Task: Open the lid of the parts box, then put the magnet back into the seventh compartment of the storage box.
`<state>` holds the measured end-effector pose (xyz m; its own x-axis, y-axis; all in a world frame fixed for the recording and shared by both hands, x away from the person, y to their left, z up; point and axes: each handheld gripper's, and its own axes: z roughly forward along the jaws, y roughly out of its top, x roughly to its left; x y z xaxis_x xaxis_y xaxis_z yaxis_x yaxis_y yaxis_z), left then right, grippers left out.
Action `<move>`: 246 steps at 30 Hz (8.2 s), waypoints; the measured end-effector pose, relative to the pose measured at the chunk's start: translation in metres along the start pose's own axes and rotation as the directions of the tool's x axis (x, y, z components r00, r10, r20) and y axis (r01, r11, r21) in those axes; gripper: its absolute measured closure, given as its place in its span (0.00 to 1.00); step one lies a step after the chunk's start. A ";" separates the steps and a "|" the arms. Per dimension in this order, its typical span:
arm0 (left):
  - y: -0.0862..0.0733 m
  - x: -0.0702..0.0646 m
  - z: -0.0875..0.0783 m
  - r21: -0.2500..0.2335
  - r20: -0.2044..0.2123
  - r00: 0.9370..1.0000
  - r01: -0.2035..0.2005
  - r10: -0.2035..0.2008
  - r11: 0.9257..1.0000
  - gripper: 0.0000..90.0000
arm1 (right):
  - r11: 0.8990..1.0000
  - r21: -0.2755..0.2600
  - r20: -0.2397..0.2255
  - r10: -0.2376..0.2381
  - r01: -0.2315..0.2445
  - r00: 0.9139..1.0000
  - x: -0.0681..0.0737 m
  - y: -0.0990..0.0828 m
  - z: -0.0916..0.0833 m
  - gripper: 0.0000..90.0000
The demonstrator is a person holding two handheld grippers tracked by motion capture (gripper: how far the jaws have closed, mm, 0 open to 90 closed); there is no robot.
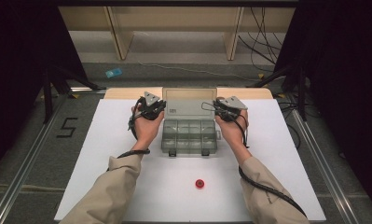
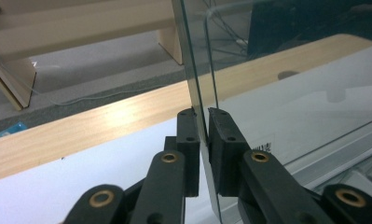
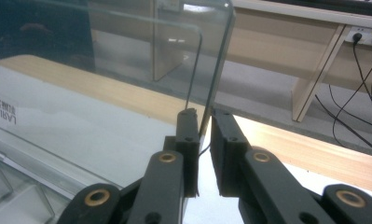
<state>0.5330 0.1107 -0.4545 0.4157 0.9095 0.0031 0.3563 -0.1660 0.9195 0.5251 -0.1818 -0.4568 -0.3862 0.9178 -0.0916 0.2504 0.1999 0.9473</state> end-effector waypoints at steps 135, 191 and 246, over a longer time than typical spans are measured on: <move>-0.067 -0.028 -0.172 0.112 0.260 0.965 -0.051 0.020 0.992 0.05 | 0.894 0.292 -0.626 -0.090 0.340 0.774 0.099 -0.077 -0.154 0.36; -0.066 -0.027 -0.173 0.085 0.243 0.970 -0.040 0.018 0.996 0.07 | 0.906 0.307 -0.555 -0.077 0.290 0.828 0.099 -0.061 -0.158 0.70; -0.065 -0.027 -0.173 0.076 0.238 0.971 -0.037 0.018 0.996 0.07 | 0.954 0.229 -0.469 -0.066 0.194 0.880 0.081 -0.024 -0.144 0.70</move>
<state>0.3542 0.1629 -0.4466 0.6094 0.7894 -0.0737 0.4031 -0.2284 0.8862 0.3596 -0.1619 -0.4428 -0.7734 0.6339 0.0007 0.3670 0.4468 0.8159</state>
